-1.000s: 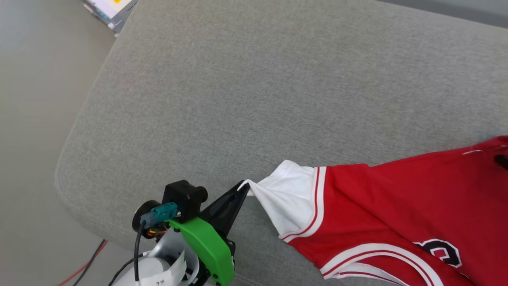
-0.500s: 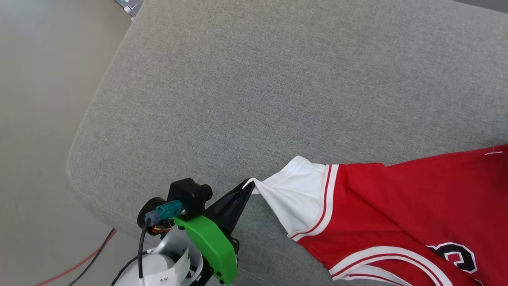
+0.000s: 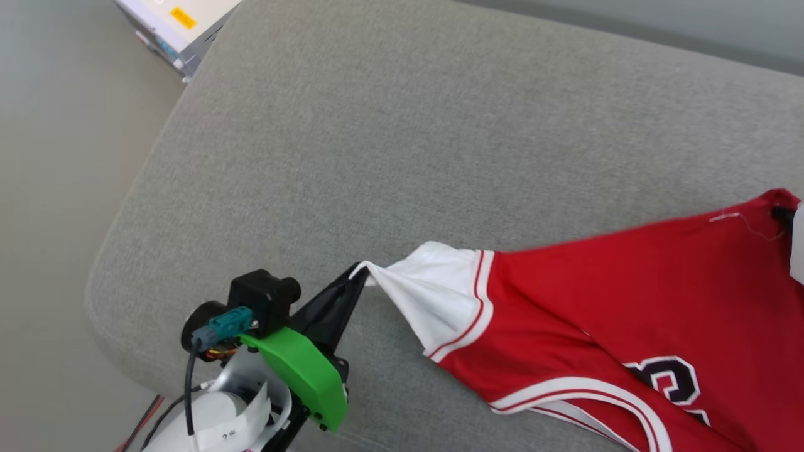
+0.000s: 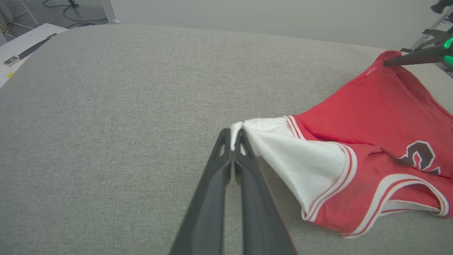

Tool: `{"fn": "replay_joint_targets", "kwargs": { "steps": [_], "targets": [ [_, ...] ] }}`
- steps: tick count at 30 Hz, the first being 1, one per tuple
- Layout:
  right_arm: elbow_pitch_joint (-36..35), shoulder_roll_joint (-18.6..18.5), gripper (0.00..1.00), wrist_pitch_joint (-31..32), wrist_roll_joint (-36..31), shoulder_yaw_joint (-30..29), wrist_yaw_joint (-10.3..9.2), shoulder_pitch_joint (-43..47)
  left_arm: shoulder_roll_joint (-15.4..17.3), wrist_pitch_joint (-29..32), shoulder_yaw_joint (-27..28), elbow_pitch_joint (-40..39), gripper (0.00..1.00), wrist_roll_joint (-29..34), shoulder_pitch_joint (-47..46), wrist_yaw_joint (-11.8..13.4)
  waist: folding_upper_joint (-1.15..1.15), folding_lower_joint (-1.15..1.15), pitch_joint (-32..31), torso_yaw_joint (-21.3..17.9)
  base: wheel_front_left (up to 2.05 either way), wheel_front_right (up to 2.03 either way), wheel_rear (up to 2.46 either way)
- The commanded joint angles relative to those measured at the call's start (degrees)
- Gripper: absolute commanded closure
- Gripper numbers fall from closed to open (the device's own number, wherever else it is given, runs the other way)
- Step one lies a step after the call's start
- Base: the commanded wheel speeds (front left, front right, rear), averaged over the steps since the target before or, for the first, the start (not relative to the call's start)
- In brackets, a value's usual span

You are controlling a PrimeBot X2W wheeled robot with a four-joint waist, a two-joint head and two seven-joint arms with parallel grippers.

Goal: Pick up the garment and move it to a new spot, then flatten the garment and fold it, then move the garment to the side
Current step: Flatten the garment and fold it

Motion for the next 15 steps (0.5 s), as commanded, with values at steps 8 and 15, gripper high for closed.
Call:
{"fn": "replay_joint_targets", "kwargs": {
  "steps": [8,15],
  "targets": [
    [-3.5,-1.3,1.0,-8.1,2.9,0.3,-0.04,-2.2,2.3,-2.3,4.0,-4.5,1.0,1.3,0.5,3.5,0.39,0.0,-8.9,-7.9,0.0,0.0,0.0],
    [-10.1,-1.7,1.0,-11.3,3.3,1.1,-0.04,-2.2,2.0,-7.4,10.0,-8.6,1.0,-0.4,1.4,6.6,0.39,0.0,-12.5,-12.5,0.0,0.0,0.0]
  ]
}}
